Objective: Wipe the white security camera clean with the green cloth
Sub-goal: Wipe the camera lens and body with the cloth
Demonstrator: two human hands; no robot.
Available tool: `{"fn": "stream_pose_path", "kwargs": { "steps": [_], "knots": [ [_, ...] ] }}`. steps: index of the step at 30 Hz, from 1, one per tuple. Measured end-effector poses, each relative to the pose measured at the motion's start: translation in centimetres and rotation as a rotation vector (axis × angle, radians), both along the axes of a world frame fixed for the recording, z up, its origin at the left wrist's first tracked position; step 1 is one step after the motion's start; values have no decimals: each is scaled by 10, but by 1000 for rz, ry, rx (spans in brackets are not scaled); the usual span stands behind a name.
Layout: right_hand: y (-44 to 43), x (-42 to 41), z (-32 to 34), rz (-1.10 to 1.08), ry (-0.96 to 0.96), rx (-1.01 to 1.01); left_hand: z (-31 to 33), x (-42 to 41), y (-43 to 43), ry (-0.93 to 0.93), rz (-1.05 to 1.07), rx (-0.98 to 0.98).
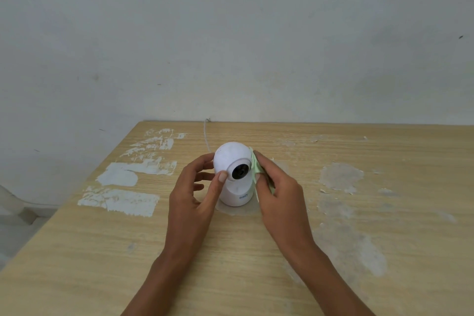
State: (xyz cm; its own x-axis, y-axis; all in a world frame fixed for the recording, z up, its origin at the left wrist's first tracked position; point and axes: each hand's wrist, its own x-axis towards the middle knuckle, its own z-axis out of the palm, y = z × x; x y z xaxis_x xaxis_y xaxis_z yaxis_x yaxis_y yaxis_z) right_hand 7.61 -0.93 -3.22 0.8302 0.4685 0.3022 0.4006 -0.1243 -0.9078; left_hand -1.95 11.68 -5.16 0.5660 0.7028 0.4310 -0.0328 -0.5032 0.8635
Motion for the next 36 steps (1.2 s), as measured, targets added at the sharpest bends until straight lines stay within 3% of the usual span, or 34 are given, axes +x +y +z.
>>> {"fn": "stream_pose_path", "kwargs": {
  "steps": [6, 12, 18, 24, 28, 33, 36],
  "knots": [
    [0, -2, -9, 54, 53, -80, -1, 0, 1, 2, 2, 9],
    [11, 10, 14, 48, 14, 69, 0, 0, 1, -6, -3, 0],
    [12, 5, 1, 63, 69, 32, -1, 1, 2, -6, -9, 0],
    [12, -4, 10, 48, -41, 74, -2, 1, 3, -8, -14, 2],
    [9, -7, 2, 42, -12, 32, -2, 1, 3, -12, -14, 9],
    [12, -16, 10, 69, -178, 59, -2, 1, 3, -20, -26, 3],
    [11, -11, 7, 79, -109, -3, -1, 1, 3, -19, -21, 16]
  ]
}}
